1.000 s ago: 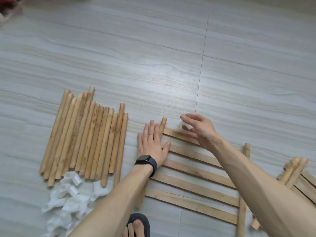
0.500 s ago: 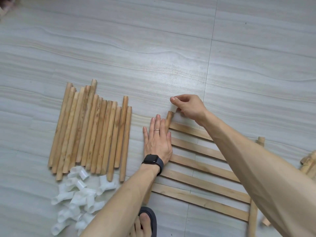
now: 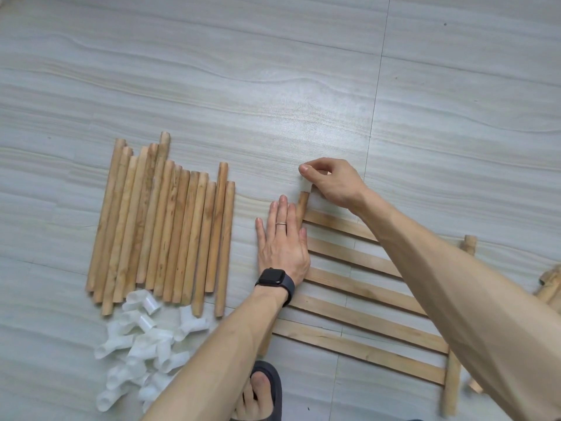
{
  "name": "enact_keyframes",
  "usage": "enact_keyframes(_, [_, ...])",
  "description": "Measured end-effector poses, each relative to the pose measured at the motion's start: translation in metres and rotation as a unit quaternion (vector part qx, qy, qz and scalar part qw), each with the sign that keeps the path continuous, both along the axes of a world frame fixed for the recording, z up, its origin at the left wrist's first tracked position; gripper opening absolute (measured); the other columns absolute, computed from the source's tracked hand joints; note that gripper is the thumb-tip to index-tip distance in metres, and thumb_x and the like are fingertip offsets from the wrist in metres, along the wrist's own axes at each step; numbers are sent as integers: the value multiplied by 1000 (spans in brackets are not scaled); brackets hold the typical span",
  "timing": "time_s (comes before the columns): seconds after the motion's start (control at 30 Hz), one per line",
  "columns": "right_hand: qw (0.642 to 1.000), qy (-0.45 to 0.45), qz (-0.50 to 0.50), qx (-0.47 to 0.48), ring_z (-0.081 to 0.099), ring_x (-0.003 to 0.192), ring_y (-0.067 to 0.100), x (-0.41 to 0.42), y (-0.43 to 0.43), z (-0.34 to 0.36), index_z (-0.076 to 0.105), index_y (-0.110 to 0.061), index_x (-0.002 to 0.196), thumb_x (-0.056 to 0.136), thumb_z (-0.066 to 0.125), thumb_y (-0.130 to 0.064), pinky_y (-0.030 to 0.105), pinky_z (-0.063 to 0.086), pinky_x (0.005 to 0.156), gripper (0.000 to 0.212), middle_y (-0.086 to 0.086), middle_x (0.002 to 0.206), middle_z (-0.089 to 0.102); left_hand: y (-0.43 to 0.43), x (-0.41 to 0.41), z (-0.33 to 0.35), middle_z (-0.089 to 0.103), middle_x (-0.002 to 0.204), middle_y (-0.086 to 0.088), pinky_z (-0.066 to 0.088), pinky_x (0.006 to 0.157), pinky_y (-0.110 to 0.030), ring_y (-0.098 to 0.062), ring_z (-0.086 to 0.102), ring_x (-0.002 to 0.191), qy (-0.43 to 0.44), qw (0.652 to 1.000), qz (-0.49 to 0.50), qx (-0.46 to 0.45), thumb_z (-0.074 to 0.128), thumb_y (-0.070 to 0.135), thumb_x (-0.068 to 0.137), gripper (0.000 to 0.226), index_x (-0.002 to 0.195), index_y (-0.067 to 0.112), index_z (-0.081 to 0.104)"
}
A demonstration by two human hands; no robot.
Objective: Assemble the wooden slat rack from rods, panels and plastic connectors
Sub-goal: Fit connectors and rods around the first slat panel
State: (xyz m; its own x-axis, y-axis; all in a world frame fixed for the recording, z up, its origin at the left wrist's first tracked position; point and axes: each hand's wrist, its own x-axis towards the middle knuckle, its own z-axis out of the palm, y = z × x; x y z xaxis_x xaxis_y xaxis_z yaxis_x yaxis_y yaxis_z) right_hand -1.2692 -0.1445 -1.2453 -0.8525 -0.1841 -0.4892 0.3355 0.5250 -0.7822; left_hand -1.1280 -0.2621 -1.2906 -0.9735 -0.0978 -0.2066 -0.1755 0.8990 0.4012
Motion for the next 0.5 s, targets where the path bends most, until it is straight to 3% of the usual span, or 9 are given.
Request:
enact_keyframes(0.1, [999, 17, 6, 39, 64, 113, 9, 4, -1, -1, 74, -23, 117, 98, 60, -50, 26, 45, 102, 36, -7, 118, 72, 0, 0, 0, -1, 167, 1, -13, 120, -42, -14, -9, 153, 2, 1000, 1, -1, 28, 33, 105, 59, 159, 17, 10])
enact_keyframes(0.27, [997, 18, 24, 67, 62, 112, 12, 3, 1, 1, 74, -21, 119, 102, 53, -48, 24, 41, 92, 38, -3, 115, 73, 1, 1, -1, -5, 167, 3, -10, 121, -44, -14, -10, 153, 3, 1000, 1, -5, 25, 33, 106, 61, 159, 22, -2])
enact_keyframes(0.33, [993, 35, 40, 102, 60, 97, 20, 1, -1, 1, 76, -19, 96, 105, 48, -46, 26, 39, 82, 39, 0, 90, 69, 1, 1, -2, -3, 167, 3, -8, 122, -45, -14, -8, 153, 3, 1000, 4, -3, 26, 33, 105, 61, 159, 22, 0])
enact_keyframes(0.4, [984, 62, 53, 157, 52, 84, 29, 1, -7, 4, 62, -12, 68, 106, 43, -42, 32, 34, 73, 52, 5, 72, 53, 2, 0, -3, -1, 167, 2, -7, 122, -45, -15, -7, 153, 5, 1000, 5, -3, 26, 33, 105, 60, 159, 22, 2])
enact_keyframes(0.47, [981, 62, 60, 174, 51, 81, 34, 2, -10, 7, 50, -12, 61, 107, 41, -41, 36, 32, 71, 55, 8, 69, 51, 2, 1, -3, -1, 167, 2, -8, 122, -45, -15, -6, 153, 9, 1000, 6, -1, 27, 32, 105, 61, 159, 21, 2])
enact_keyframes(0.5, [980, 58, 69, 175, 54, 84, 34, 1, -9, 9, 53, -12, 64, 107, 41, -42, 38, 35, 72, 54, 10, 73, 55, 2, 1, -3, -1, 167, 2, -8, 122, -44, -15, -6, 153, 12, 1000, 5, -2, 27, 32, 105, 61, 159, 21, 2])
